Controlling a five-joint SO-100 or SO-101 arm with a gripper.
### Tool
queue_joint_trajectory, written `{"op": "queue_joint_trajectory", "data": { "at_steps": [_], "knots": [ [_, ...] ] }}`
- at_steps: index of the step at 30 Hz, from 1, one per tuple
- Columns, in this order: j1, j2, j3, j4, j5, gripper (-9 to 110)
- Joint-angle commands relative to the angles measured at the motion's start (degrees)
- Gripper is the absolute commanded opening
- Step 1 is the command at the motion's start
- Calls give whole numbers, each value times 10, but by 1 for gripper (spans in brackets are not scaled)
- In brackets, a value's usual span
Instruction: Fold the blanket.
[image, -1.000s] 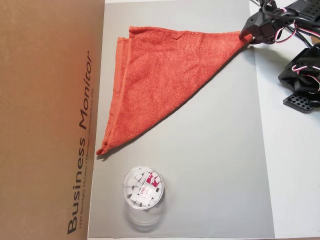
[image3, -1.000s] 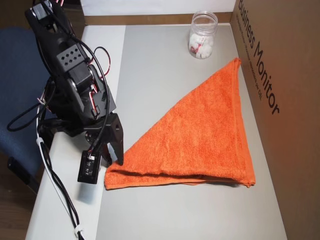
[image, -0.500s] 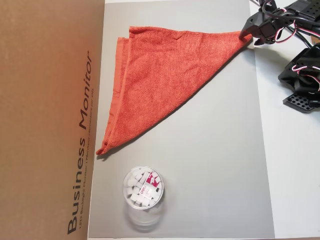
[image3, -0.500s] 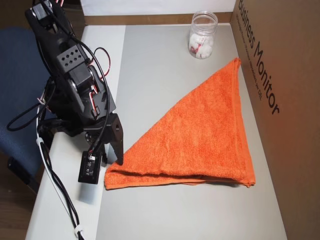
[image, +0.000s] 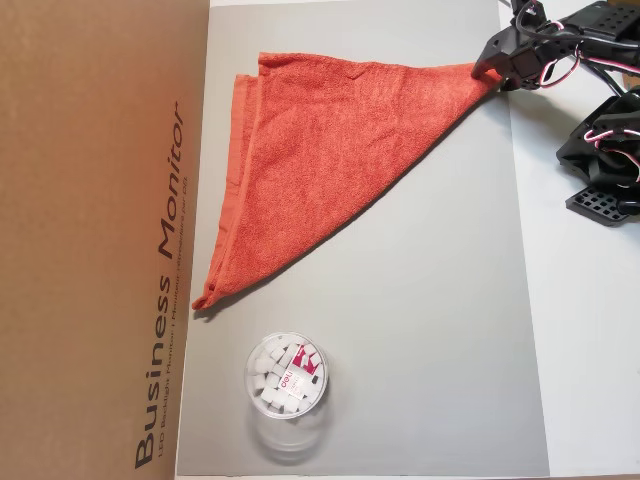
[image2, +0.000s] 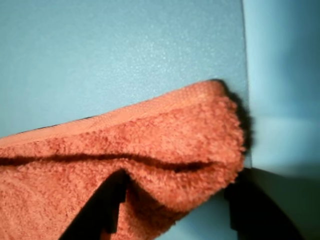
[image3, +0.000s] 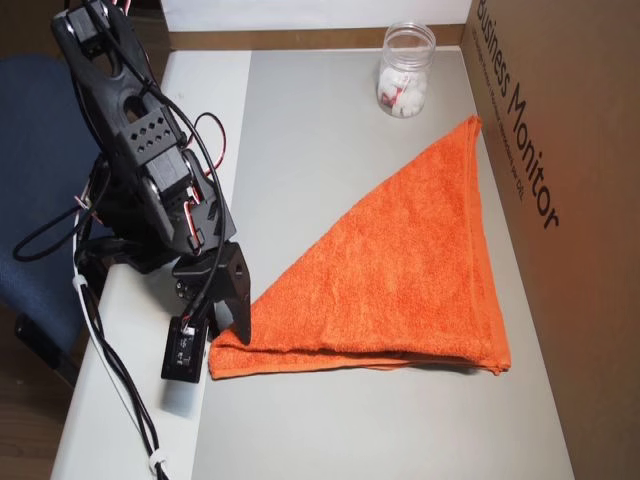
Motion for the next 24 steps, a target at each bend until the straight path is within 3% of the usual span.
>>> {"op": "queue_joint_trajectory", "data": {
  "at_steps": [1,17,24],
  "knots": [
    [0,-5,-9,-6,-5,15],
    [4,4,-4,4,-10,2],
    [79,5,1,4,-105,2]
  ]
}}
